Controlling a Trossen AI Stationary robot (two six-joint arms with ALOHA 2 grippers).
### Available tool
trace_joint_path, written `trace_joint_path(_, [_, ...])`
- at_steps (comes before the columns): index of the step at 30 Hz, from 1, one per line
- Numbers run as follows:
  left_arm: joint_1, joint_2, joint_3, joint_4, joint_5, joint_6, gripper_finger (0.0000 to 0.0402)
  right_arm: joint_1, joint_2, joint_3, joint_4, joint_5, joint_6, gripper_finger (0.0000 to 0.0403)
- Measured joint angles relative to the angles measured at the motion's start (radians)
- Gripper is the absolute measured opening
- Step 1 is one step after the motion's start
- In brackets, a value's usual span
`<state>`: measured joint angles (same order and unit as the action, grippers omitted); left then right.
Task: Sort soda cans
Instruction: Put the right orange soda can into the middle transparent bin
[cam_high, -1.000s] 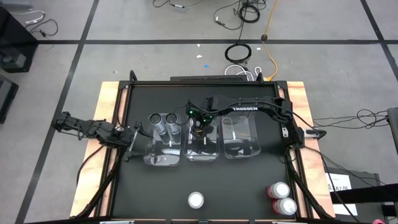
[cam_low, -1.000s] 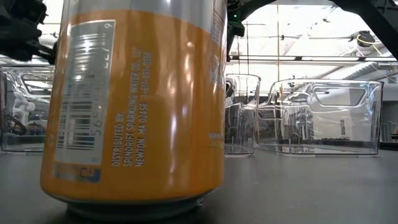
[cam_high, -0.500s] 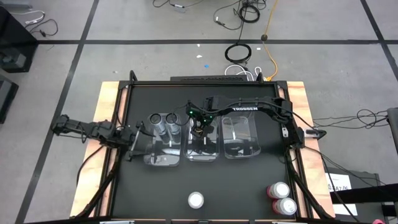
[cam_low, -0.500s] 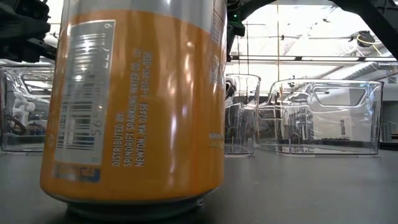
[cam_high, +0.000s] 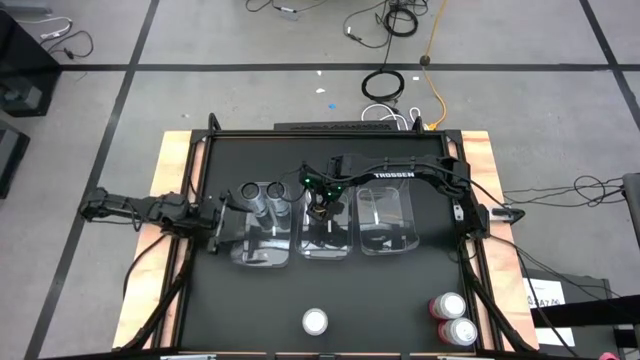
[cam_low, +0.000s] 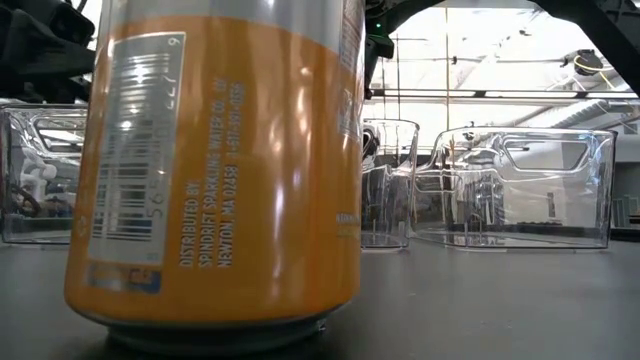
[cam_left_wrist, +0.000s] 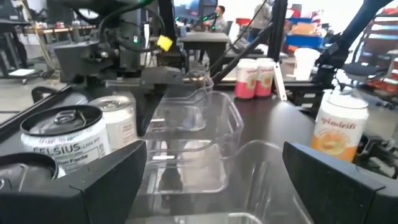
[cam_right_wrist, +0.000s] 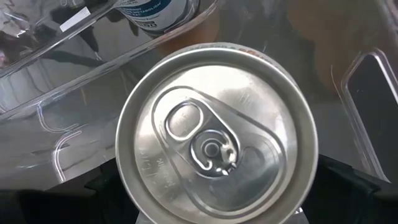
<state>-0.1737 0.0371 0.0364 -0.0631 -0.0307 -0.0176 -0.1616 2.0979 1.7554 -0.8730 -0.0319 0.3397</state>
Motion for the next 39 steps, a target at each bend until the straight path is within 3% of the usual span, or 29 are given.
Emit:
trace_joint_path(5, [0.02, 0.042, 0.0, 0.002, -0.031, 0.004, 0.0386, 0.0, 0.0, 0.0, 0.0, 0.0, 0.0, 0.0341])
trace_joint_path(13, [0.037, 0.087, 0.0, 0.017, -0.162, 0.001, 0.0386, 0.0, 0.0, 0.0, 0.0, 0.0, 0.015, 0.0341])
trace_joint_path(31, [0.036, 0.094, -0.001, 0.028, -0.162, -0.004, 0.0386, 0.0, 0.0, 0.0, 0.0, -0.023, 0.015, 0.0341])
trace_joint_path(39, [0.036, 0.094, -0.002, 0.028, -0.109, -0.028, 0.0386, 0.0, 0.0, 0.0, 0.0, -0.023, 0.015, 0.0351])
